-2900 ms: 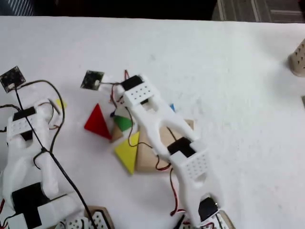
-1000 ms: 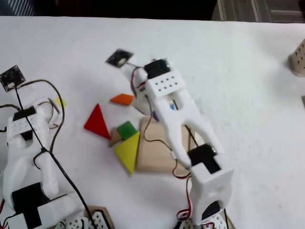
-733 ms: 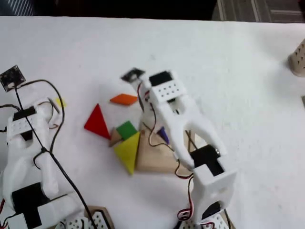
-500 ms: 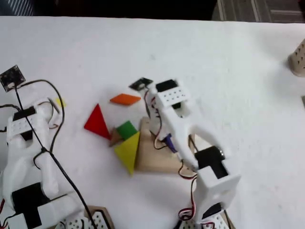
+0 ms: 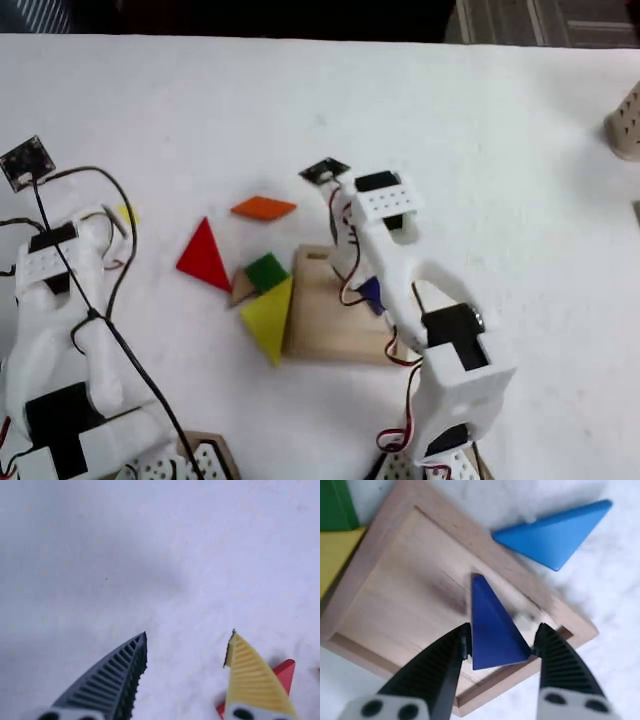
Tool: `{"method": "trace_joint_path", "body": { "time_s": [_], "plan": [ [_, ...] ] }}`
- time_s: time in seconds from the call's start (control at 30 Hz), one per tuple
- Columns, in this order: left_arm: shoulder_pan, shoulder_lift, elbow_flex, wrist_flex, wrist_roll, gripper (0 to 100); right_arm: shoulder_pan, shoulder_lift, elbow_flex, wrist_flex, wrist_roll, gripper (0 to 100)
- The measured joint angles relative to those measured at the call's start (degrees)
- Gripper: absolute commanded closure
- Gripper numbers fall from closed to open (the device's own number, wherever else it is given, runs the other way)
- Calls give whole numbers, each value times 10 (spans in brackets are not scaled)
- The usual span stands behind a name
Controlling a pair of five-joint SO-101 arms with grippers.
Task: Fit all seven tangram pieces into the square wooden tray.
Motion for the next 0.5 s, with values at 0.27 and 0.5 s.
{"method": "trace_joint_path", "body": {
  "time_s": [0.27,0.5],
  "plan": [
    [33,1,0,0,-20,725,52,-148,76,-18,-17,797],
    [109,1,0,53,-62,814,145,-258,249,-142,-64,964]
  ]
}}
